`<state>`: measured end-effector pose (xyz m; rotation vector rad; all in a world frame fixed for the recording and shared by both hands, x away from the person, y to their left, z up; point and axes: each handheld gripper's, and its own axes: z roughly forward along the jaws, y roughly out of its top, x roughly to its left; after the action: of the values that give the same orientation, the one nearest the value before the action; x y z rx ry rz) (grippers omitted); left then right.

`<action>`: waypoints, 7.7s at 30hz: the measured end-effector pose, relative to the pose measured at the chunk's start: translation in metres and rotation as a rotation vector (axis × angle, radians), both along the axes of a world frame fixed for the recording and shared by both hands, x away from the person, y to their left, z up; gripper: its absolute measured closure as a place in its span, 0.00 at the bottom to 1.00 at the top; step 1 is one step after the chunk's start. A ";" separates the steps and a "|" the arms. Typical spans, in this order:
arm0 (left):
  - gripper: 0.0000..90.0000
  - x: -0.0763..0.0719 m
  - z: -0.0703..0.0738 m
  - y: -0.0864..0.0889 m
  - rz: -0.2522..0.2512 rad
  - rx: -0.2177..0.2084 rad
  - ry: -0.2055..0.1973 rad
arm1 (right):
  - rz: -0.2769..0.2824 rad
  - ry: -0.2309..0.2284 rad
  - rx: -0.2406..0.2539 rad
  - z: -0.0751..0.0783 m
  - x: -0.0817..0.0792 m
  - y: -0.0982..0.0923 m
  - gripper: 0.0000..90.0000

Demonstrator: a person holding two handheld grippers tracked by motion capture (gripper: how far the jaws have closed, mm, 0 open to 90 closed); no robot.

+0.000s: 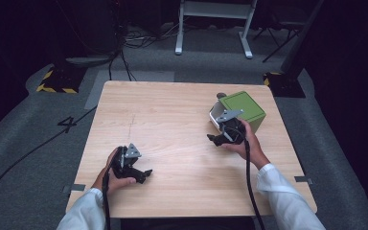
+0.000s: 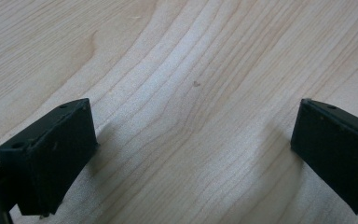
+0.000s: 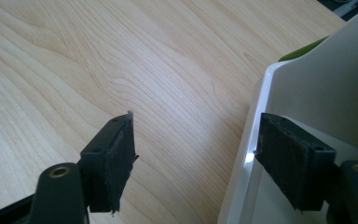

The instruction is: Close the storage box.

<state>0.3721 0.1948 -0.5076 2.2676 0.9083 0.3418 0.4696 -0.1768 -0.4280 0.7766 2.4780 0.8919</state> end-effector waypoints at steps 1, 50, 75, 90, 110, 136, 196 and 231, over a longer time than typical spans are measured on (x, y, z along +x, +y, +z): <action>0.00 0.000 0.000 0.000 0.000 0.000 0.000 | -0.004 0.004 -0.007 -0.001 0.001 0.001 0.31; 0.01 0.000 0.000 0.000 0.000 0.001 -0.001 | 0.003 0.167 0.033 -0.011 -0.017 0.042 0.37; 0.01 -0.001 0.000 0.000 0.002 -0.003 0.002 | 0.040 0.194 0.063 -0.014 -0.025 0.051 0.35; 0.01 -0.001 0.000 0.000 0.004 -0.004 0.003 | 0.050 0.192 0.052 -0.015 -0.031 0.063 0.32; 0.01 -0.002 0.000 -0.001 0.007 -0.007 0.004 | 0.045 0.194 0.052 -0.013 -0.038 0.069 0.31; 0.01 -0.002 0.000 -0.001 0.008 -0.007 0.004 | 0.082 0.135 0.061 0.007 -0.044 0.051 0.29; 0.01 -0.002 0.000 -0.001 0.007 -0.006 0.003 | 0.138 -0.034 0.005 0.016 -0.098 -0.104 0.22; 0.01 -0.002 0.000 -0.001 0.013 -0.005 0.004 | -0.250 0.047 0.152 -0.075 -0.126 -0.239 0.18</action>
<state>0.3696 0.1941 -0.5078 2.2594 0.9252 0.3405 0.3433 -0.4154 -0.5032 1.1419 2.3043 0.9855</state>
